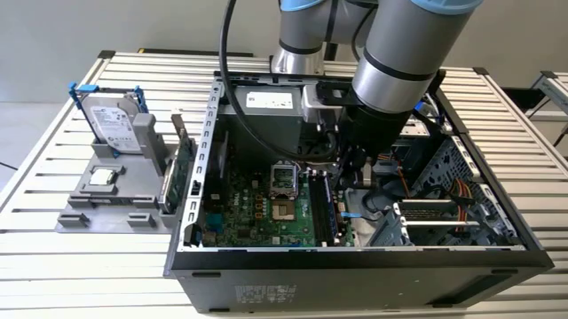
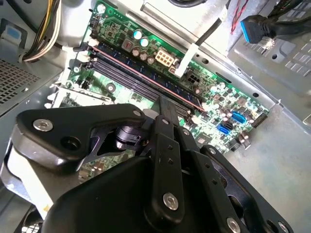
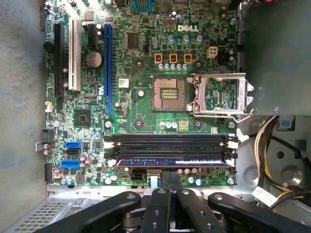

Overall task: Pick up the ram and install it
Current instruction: 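Press down the ram until it locks into place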

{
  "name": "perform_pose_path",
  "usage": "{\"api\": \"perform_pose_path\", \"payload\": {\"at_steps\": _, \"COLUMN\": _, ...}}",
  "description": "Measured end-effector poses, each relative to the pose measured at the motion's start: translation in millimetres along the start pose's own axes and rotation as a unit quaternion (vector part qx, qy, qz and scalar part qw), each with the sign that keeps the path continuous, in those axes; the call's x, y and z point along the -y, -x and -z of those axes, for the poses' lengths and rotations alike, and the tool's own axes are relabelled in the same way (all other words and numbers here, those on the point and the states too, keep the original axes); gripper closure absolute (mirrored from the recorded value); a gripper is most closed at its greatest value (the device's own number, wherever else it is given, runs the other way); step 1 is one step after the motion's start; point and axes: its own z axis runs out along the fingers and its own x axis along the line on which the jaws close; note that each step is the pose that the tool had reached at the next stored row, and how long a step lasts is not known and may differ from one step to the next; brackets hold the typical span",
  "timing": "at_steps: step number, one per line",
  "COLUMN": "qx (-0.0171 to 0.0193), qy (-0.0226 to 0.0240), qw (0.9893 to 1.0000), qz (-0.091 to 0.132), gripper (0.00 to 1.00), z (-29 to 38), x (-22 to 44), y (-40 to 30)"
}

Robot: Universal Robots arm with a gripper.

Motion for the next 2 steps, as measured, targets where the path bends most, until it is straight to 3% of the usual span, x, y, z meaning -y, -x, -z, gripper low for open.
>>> {"api": "perform_pose_path", "payload": {"at_steps": 2, "qx": 0.0, "qy": 0.0, "qw": 1.0, "qz": 0.0, "gripper": 1.0, "z": 0.1, "x": 0.0, "y": 0.0}}
